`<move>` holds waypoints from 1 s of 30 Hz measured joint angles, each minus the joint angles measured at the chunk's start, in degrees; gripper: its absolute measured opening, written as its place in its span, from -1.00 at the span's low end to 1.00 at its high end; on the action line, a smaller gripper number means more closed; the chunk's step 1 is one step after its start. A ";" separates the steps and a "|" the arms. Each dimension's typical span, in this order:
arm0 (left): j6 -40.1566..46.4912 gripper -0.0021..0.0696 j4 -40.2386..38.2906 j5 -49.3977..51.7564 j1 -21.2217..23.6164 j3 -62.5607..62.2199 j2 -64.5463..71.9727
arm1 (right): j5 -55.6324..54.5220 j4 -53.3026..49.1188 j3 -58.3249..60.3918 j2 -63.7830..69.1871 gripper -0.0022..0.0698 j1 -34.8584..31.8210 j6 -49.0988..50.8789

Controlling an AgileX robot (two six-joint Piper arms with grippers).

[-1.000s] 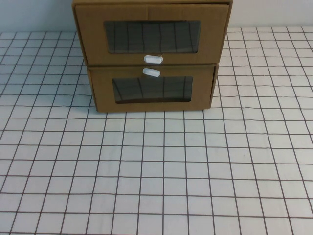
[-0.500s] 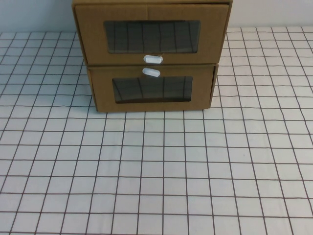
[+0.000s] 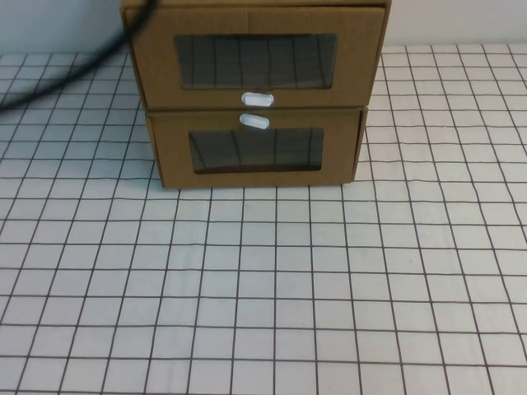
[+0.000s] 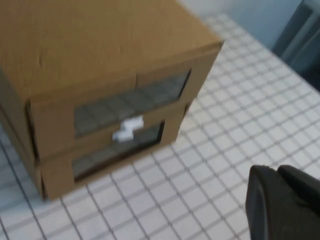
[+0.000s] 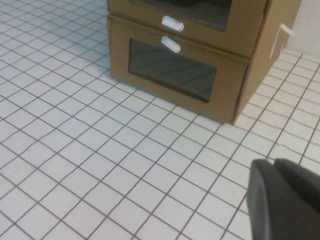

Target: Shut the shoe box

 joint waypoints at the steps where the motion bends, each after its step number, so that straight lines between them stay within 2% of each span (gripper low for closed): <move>1: 0.34 -0.96 0.85 -0.12 0.00 5.11 -2.62 | -0.26 -0.44 0.75 -0.10 -0.98 0.00 0.74; 8: 1.23 -0.96 1.97 -12.88 0.00 35.07 -21.20 | -5.27 -2.84 3.85 -0.10 -0.98 0.00 4.67; 14: 0.94 -0.96 3.12 -24.07 0.00 52.91 -35.72 | -7.76 -12.11 5.93 -0.10 -0.98 0.00 16.34; 19: -1.57 -0.96 6.48 -29.12 0.00 62.14 -47.79 | -9.26 -22.61 8.89 -0.21 -0.98 0.00 27.36; 25: -2.92 -0.96 13.98 -30.27 0.00 68.11 -61.28 | -15.10 -25.67 11.82 -0.30 -0.98 0.00 29.77; 30: -3.14 -0.96 15.75 -29.07 0.00 73.00 -65.74 | -16.34 -26.16 12.54 -0.30 -0.98 0.00 29.75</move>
